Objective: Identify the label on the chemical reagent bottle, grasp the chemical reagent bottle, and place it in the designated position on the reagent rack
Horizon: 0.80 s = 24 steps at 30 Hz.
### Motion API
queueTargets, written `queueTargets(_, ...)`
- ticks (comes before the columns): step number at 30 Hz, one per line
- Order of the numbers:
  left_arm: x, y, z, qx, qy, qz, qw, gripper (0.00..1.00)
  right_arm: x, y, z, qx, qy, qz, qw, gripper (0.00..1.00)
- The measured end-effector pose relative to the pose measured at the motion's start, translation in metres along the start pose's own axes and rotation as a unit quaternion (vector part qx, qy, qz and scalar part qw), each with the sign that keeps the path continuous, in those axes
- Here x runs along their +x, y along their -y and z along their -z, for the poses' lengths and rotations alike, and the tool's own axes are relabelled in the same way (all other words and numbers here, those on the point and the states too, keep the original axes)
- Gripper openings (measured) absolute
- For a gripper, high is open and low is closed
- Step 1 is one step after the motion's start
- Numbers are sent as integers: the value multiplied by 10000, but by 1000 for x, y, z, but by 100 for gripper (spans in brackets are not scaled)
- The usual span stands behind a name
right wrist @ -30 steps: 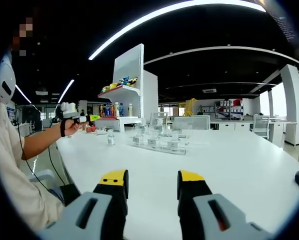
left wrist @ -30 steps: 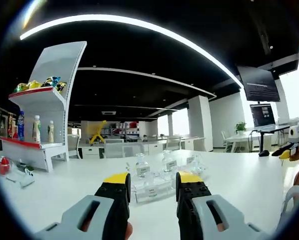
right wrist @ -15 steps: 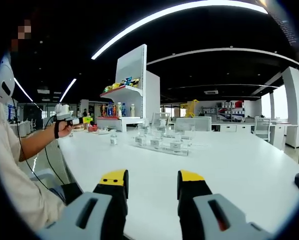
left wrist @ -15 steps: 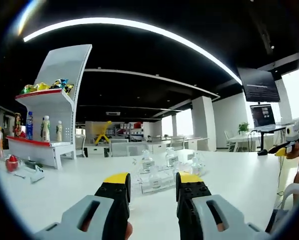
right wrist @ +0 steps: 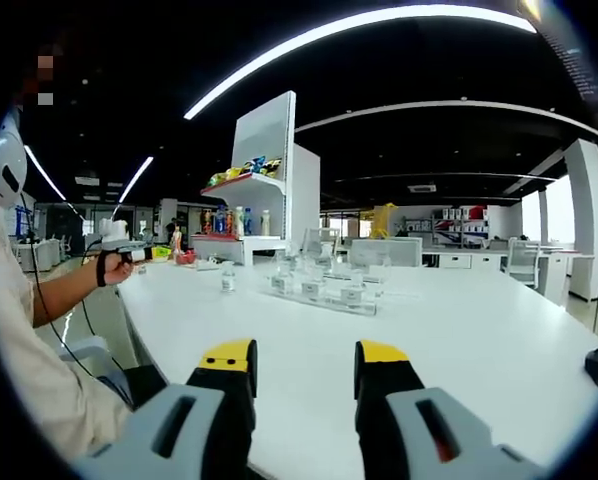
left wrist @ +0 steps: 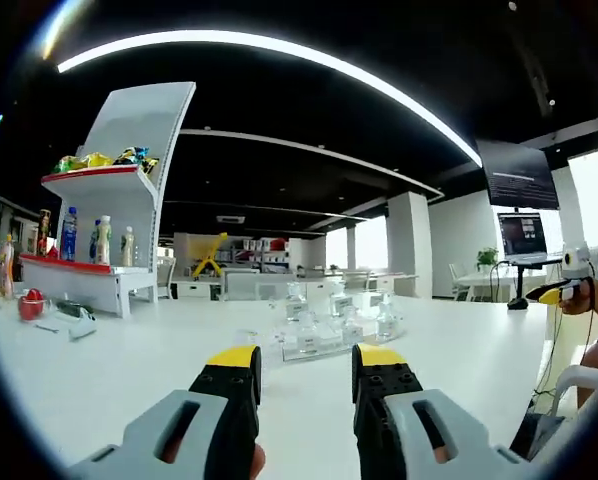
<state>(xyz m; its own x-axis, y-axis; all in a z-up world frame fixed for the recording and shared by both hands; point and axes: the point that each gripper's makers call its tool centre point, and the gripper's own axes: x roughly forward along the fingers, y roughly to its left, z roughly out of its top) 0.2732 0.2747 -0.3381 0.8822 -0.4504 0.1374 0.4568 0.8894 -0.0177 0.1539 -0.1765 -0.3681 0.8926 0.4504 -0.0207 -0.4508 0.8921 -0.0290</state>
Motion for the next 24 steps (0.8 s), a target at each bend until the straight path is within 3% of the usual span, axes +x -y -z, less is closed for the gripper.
queueTargets(24, -37, -14, 20, -199, -47, -244, 9995, 37, -14, 0, -1, -1, 58, 91, 9999, 38)
